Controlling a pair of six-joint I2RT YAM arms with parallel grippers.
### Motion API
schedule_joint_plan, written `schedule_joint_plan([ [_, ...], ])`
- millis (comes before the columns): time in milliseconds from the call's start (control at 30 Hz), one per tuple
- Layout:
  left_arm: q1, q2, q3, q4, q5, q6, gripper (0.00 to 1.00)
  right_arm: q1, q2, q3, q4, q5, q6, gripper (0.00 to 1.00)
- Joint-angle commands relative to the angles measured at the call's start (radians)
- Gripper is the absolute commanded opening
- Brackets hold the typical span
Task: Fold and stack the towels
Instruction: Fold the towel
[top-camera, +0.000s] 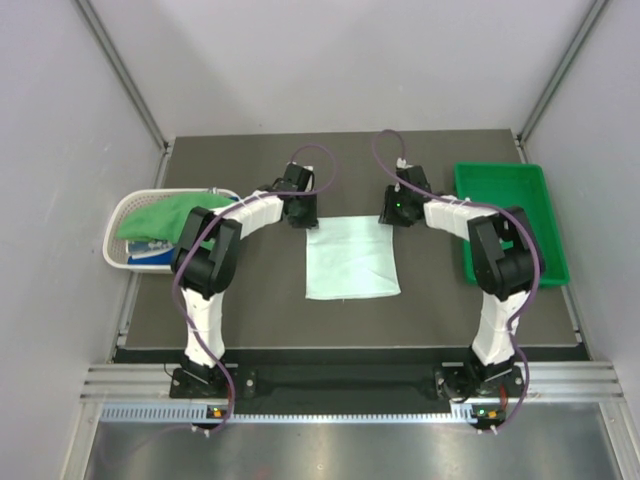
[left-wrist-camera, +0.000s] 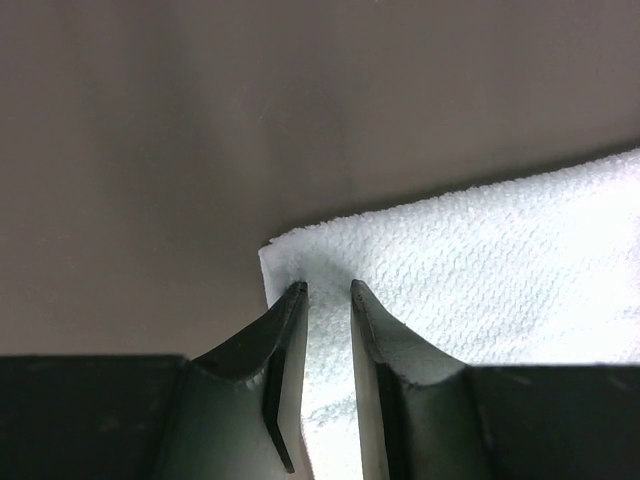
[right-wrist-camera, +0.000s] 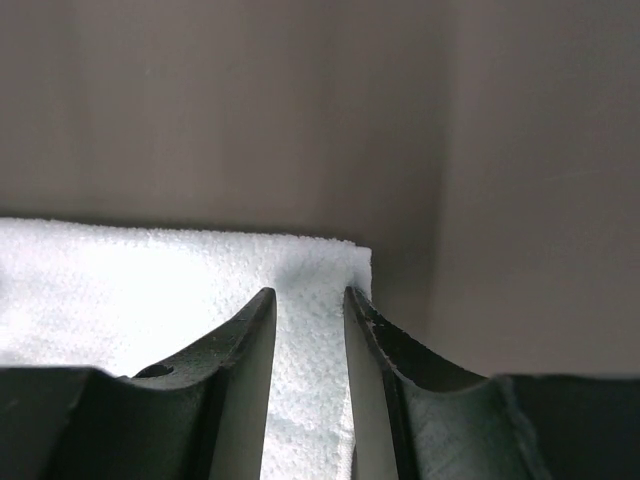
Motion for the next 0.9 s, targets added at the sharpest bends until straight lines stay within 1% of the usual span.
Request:
schedule_joint_plan([
  [0, 0.005, 0.036, 0.024, 0.028, -0.042, 0.015, 0.29, -0.038, 0.006, -0.024, 0.042, -0.036, 0.022, 0.34],
  [133, 0.005, 0.016, 0.031, 0.037, -0.033, 0.019, 0.29, -0.047, -0.029, -0.019, 0.042, -0.055, 0.029, 0.35],
  [400, 0.007, -0.054, 0.087, 0.039, 0.011, 0.044, 0.37, -0.05, -0.106, -0.011, 0.049, -0.052, 0.016, 0.37],
  [500, 0.008, -0.084, 0.091, 0.028, 0.007, 0.047, 0.38, -0.05, -0.115, -0.024, 0.054, -0.033, 0.007, 0.37],
  [700, 0.014, -0.091, 0.078, -0.03, -0.044, 0.048, 0.38, -0.049, -0.092, -0.033, 0.051, -0.003, -0.02, 0.38],
  [867, 0.03, -0.045, 0.056, -0.012, 0.016, 0.071, 0.38, -0.044, -0.046, -0.008, 0.051, 0.006, -0.051, 0.38],
])
